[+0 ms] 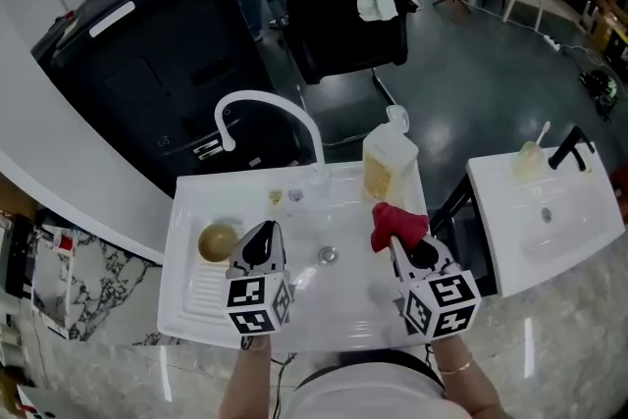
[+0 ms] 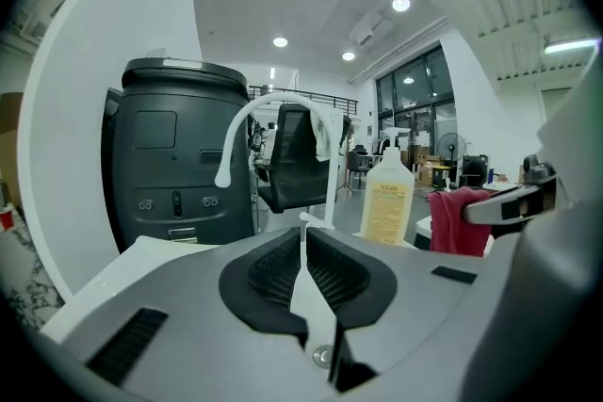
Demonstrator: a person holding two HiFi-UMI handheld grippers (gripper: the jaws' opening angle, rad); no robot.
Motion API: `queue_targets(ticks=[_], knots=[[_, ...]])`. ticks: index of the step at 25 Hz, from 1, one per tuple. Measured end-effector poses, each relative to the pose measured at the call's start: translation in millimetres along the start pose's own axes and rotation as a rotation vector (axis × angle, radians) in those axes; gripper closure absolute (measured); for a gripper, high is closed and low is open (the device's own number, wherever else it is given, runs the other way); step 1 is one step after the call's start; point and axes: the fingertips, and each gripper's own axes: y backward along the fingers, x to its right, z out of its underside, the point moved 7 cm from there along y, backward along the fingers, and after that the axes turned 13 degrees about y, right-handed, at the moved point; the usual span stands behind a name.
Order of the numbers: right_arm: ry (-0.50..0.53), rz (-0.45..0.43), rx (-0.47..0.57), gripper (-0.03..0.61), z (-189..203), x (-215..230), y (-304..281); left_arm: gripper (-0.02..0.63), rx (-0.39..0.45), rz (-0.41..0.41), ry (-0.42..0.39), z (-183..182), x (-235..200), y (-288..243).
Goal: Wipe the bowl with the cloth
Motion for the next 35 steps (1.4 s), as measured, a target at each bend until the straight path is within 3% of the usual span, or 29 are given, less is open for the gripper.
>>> queue_targets(ticks=[16,35], knots=[[-0.003,0.043,0.021,0.529,2,14,17,0.584,-0.031,0.052,0.018,17,22,12],[0.007,0.03,0.027,0.529,1,10,20,0.584,-0.038,0.023,0.059,21,9,24]])
